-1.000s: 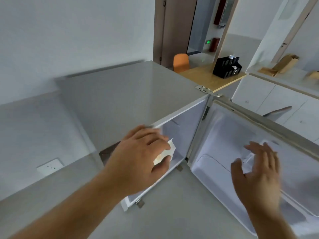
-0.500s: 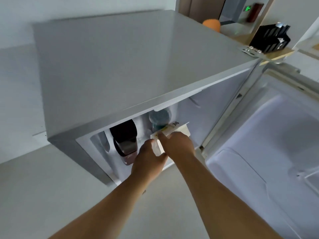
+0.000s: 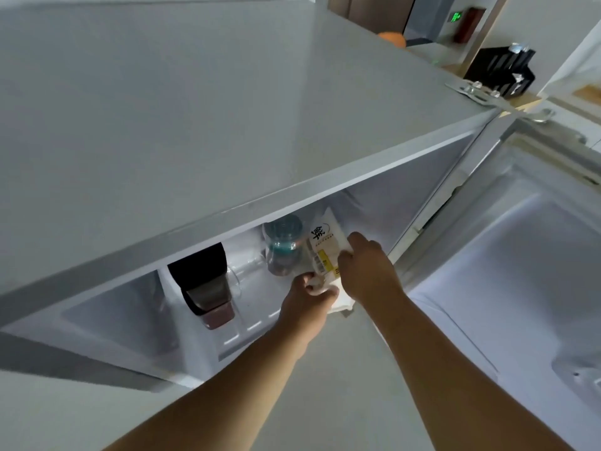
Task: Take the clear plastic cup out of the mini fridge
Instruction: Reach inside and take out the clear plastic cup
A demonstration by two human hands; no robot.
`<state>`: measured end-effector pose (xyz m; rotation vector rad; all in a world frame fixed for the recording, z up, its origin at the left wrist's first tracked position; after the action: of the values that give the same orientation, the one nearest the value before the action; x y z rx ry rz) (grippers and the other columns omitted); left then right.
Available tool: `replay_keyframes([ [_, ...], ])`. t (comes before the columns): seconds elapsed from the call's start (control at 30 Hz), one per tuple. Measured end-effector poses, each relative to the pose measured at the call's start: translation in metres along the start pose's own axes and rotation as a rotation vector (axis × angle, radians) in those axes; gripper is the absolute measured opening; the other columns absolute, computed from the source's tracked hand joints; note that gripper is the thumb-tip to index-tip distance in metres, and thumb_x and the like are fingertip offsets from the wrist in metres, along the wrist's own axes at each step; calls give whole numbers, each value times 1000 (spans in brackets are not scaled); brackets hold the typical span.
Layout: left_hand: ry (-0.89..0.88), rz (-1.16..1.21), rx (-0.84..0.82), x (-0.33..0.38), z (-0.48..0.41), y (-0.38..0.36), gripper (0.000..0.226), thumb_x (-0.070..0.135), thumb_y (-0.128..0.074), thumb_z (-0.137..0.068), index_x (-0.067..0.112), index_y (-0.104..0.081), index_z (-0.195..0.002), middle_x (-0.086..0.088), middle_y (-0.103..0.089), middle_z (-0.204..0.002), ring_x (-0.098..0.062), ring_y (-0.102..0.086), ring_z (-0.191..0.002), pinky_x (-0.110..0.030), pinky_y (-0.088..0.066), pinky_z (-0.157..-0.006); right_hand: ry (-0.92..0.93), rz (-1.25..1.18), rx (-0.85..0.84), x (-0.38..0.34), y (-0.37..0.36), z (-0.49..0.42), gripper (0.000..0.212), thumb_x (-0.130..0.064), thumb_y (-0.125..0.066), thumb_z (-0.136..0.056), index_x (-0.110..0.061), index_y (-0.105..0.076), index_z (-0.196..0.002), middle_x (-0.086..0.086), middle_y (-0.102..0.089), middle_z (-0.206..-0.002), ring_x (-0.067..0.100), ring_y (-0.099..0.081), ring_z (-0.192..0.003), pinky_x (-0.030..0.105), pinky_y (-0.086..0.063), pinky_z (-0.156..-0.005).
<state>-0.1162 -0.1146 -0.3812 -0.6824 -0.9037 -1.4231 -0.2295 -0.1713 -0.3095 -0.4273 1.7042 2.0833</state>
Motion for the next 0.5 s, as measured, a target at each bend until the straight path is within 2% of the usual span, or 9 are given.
replay_keyframes([
  [0.1, -23, 48, 5, 16, -16, -8, 61, 29, -75, -85, 24, -51, -141, 0, -64, -138, -21, -62, -123, -47, -51, -107, 48, -70, 62, 5, -4, -19, 10, -16, -44, -104, -15, -50, -112, 16, -56, -112, 32, -54, -91, 32, -38, -76],
  [0.17, -2, 117, -15, 25, -23, -6, 69, 18, -71, -90, 19, -42, -153, -5, -55, -151, -23, -55, -133, -48, -45, -114, 87, -65, 111, 4, -10, -33, 22, -12, -46, -104, -10, -55, -124, 20, -57, -120, 34, -56, -90, 29, -37, -76],
  [0.23, 8, 99, -23, 29, -25, -2, 71, 15, -68, -92, 17, -37, -156, -7, -52, -152, -25, -53, -135, -49, -44, -115, 96, -85, 138, -1, -13, -44, 30, -14, -45, -105, -12, -56, -133, 19, -57, -127, 36, -59, -97, 30, -38, -78],
  [0.3, 24, 94, -15, 25, -26, 6, 55, 13, -64, -95, 14, -49, -147, -1, -68, -130, -22, -67, -119, -43, -55, -104, 91, -92, 148, -6, -15, -52, 30, -17, -45, -105, -16, -56, -132, 15, -59, -128, 29, -57, -89, 30, -41, -76],
  [0.37, 16, 152, 14, 23, -16, 16, 26, 8, -56, -100, 17, -65, -123, 12, -77, -86, -11, -75, -79, -26, -64, -75, 87, -58, 151, -10, -16, -54, 30, -20, -48, -104, -18, -55, -133, 13, -60, -129, 25, -55, -86, 32, -44, -72],
  [0.4, -9, 165, 95, 23, -10, 22, 19, 9, -55, -100, 22, -67, -107, 12, -76, -78, -10, -75, -70, -24, -63, -66, 95, -30, 173, -12, -15, -50, 33, -22, -51, -102, -19, -54, -135, 12, -59, -130, 27, -58, -91, 34, -47, -72],
  [0.43, -36, 147, 211, 22, -4, 29, 15, 13, -57, -98, 25, -66, -98, 9, -76, -83, -13, -76, -74, -30, -65, -69, 114, -3, 236, -15, -13, -44, 38, -24, -57, -100, -20, -53, -137, 10, -59, -132, 30, -60, -101, 37, -52, -76],
  [0.5, -109, 153, 390, 24, 5, 40, 11, 21, -60, -92, 27, -62, -101, -4, -75, -103, -26, -75, -92, -47, -64, -84, 221, 16, 443, -25, -7, -27, 46, -26, -66, -92, -18, -54, -136, 8, -60, -131, 31, -58, -114, 41, -53, -86],
])
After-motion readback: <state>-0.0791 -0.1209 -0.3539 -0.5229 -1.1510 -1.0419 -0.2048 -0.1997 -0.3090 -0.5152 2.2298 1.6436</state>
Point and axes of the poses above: each hand's wrist, its own z-axis away from the middle knuckle, its own y-axis out of the back of the hand, x = y × z, the point moved 2 cm from there along -z, towards the middle knuckle
